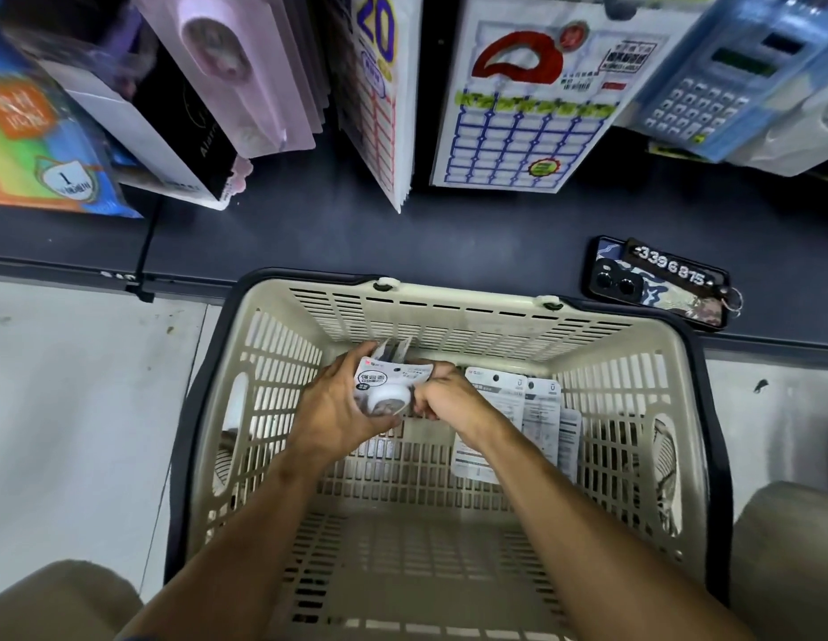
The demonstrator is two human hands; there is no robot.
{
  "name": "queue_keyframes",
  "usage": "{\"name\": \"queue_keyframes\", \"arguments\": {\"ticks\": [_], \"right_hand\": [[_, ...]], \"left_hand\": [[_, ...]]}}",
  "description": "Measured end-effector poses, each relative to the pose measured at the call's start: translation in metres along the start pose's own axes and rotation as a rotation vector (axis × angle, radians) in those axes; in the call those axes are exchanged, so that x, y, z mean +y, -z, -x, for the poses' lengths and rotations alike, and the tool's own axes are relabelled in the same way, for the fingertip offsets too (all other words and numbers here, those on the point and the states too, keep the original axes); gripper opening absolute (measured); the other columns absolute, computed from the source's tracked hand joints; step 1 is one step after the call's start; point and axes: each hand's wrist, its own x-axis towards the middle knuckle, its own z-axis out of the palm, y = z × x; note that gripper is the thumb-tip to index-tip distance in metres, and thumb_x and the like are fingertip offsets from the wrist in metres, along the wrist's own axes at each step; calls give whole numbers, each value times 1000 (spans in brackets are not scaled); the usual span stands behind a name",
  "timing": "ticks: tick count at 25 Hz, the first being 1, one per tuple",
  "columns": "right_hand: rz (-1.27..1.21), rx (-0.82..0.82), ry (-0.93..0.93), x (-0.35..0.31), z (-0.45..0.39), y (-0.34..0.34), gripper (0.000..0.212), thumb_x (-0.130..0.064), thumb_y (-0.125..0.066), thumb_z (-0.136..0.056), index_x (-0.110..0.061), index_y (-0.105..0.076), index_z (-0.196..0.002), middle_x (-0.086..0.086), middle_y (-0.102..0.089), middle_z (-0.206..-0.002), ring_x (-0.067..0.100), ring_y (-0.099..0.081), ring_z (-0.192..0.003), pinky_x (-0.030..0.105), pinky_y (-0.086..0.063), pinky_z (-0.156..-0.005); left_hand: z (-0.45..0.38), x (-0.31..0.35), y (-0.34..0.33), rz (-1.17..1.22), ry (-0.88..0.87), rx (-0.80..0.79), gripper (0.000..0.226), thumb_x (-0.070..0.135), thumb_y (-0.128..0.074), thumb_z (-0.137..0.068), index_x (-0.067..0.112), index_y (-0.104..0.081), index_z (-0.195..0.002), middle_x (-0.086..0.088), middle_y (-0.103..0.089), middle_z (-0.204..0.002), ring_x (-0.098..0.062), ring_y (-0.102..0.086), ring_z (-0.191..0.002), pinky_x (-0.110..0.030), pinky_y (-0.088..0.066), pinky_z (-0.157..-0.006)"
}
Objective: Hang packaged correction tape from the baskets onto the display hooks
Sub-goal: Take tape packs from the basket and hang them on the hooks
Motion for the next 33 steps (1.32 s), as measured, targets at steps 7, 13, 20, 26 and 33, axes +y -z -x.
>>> {"name": "queue_keyframes", "arguments": {"ticks": [7,13,20,26,33], "right_hand": [[201,29,84,4,0,-13,54,-6,-67,-81,-35,-58,-125,-8,-57,-118,11,-55,-110,28,-50,-93],[-144,-33,74,12,11,-17,84,-2,-52,-52,-34,-49,-130,-3,-67,-114,18,-60,-110,36,-54,-82],[-106,15,-3,40,45,6,55,-18,-57,-82,-27,-54,-136,-2,-60,-137,20,-58,-121,30,-55,-89],[263,845,-92,62,62,56,64,-11,-75,-86,-24,-38,-137,4,-61,-114,24,-67,-83,34,-61,-62],[-312,295,-194,70,48,34,36,-44,-47,-103,-21,-68,-121,-3,-70,-121,24,-63,-114,41,-49,-96]], "left_hand": [[-1,5,7,-53,36,135,76,52,-84,-72,32,-51,-137,-3,-77,-110,-29,-72,-96,-36,-57,-82],[-6,10,11,441,148,-172,76,34,-95,-38,19,-69,-109,2,-76,-105,-16,-73,-95,-45,-59,-90],[-1,18,-18,537,302,-366,61,20,-99,-55,24,-68,-107,8,-79,-93,-19,-72,-101,-21,-55,-73],[13,23,-55,497,421,-196,102,22,-99,-57,12,-46,-143,-13,-62,-135,-29,-60,-118,-36,-52,-98],[11,34,-52,518,441,-239,108,29,-99,-55,11,-39,-143,-9,-64,-136,-36,-54,-132,-48,-47,-110]]}}
